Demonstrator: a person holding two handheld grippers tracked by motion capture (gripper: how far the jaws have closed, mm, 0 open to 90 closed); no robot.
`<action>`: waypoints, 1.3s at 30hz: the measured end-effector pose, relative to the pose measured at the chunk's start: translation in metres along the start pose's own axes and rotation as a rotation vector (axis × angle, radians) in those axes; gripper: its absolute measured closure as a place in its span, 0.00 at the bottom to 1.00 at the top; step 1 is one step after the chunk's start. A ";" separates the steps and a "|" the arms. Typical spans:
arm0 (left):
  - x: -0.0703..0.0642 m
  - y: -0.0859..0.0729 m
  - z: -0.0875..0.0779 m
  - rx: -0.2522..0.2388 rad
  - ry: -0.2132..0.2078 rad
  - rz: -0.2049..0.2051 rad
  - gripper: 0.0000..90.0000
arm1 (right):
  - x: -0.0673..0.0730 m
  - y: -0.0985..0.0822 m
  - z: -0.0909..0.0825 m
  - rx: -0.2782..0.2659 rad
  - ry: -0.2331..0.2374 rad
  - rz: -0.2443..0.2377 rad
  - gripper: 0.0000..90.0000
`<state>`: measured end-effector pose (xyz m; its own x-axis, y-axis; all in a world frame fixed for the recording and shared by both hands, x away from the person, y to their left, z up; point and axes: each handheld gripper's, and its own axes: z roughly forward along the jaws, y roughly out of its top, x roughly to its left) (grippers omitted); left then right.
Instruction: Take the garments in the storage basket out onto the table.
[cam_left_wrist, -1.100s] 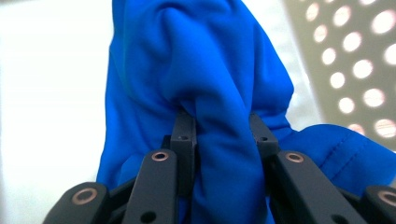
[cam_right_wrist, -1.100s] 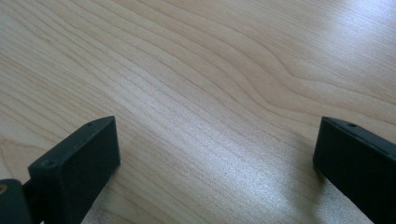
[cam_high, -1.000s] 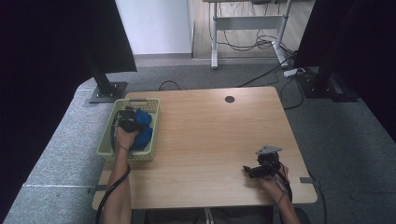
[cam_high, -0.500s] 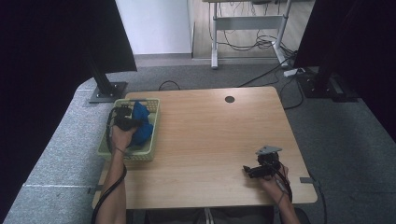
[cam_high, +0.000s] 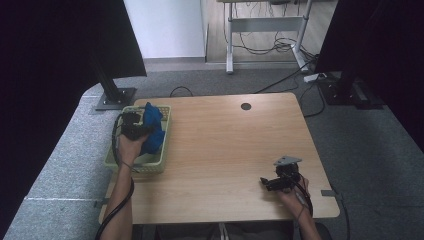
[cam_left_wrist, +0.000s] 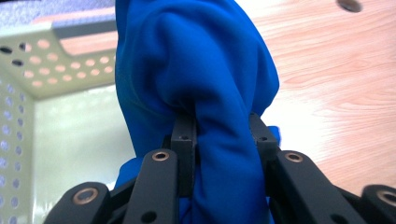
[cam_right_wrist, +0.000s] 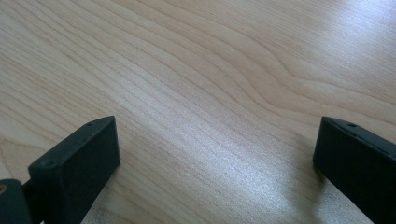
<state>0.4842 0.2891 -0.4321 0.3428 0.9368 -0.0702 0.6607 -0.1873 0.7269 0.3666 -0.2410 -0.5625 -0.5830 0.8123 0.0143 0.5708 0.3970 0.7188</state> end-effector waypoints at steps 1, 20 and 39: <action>-0.003 0.001 -0.002 -0.005 -0.006 0.005 0.78 | 0.000 0.000 0.000 0.000 0.000 0.000 0.00; -0.068 0.017 -0.016 -0.070 -0.143 0.101 0.78 | 0.000 0.000 0.000 0.000 0.001 -0.001 0.00; -0.150 0.023 0.016 -0.062 -0.290 0.193 0.78 | 0.000 0.000 0.000 -0.001 0.004 -0.004 0.00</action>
<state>0.4584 0.1395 -0.4155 0.6385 0.7615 -0.1117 0.5263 -0.3262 0.7852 0.3666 -0.2410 -0.5625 -0.5875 0.8091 0.0142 0.5681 0.3999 0.7192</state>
